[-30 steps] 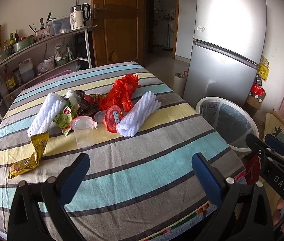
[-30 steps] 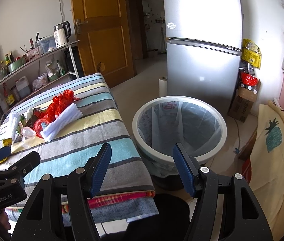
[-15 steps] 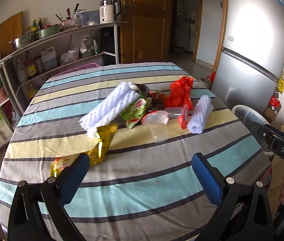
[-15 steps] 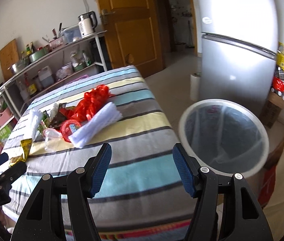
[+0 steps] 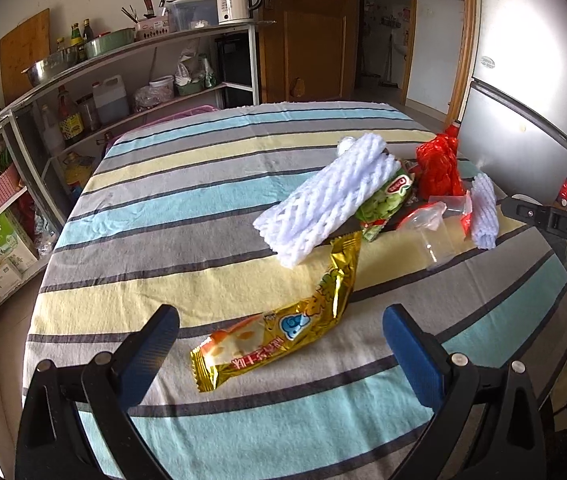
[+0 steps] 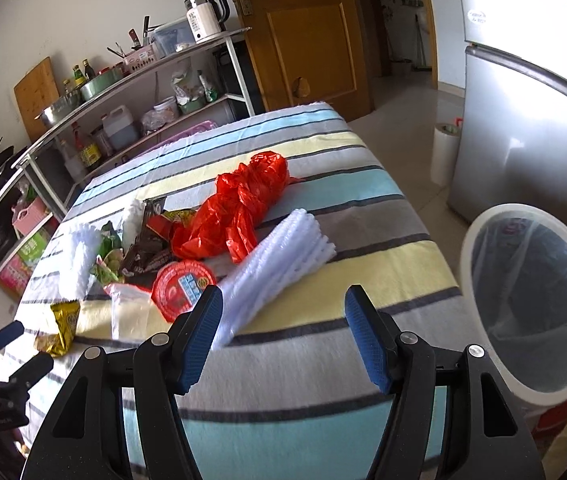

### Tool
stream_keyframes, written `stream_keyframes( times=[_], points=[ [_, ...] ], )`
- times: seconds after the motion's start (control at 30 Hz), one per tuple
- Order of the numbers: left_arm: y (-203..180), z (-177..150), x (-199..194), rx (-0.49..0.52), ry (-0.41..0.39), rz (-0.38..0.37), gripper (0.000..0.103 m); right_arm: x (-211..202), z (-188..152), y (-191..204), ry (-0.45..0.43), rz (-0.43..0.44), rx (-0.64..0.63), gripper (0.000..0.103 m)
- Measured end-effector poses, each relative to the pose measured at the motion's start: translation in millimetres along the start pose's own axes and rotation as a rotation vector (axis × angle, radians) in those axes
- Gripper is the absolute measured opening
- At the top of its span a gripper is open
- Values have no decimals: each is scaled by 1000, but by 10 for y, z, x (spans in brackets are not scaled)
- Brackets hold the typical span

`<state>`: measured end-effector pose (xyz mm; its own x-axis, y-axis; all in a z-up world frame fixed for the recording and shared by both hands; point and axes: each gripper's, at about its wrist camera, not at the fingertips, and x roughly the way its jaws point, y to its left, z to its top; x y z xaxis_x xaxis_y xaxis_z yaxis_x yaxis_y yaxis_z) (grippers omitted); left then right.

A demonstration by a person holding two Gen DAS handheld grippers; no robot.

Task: Collect trash
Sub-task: 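Grasp the gold snack wrapper with the left tool while the right tool grasps a white foam net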

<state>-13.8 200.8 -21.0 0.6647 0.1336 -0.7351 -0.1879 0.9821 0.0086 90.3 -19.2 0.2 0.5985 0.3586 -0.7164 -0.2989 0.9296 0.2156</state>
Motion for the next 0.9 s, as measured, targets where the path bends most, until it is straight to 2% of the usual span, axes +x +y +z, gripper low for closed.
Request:
stream_keyframes(
  times=[0.07,0.13,0.17,0.2,0.27,0.37,0.53,0.67,0.77,0.87,0.9],
  points=[
    [18,12,70,-2,14,0,100,98,41,11,14,11,11,64],
    [7,10,138,14,21,30,99,176,75,8,31,23,29,64],
    [6,10,185,15,37,26,95,219,90,5,42,27,35,64],
    [62,-2,208,10,49,0,87,247,106,9,48,30,40,64],
    [76,-10,289,-7,81,-28,78,289,140,34,47,36,37,64],
    [26,-5,273,10,60,-37,69,341,173,60,53,47,34,60],
    [-4,15,244,-27,55,-85,60,395,175,109,72,88,28,45],
    [53,74,261,-105,56,-151,50,428,179,142,68,103,24,37],
    [9,95,294,-92,57,-125,45,423,177,151,59,100,25,31],
    [-34,97,302,-73,58,-113,28,392,169,144,46,101,23,21],
    [-38,98,304,-73,59,-112,25,380,168,139,40,101,25,18]
  ],
)
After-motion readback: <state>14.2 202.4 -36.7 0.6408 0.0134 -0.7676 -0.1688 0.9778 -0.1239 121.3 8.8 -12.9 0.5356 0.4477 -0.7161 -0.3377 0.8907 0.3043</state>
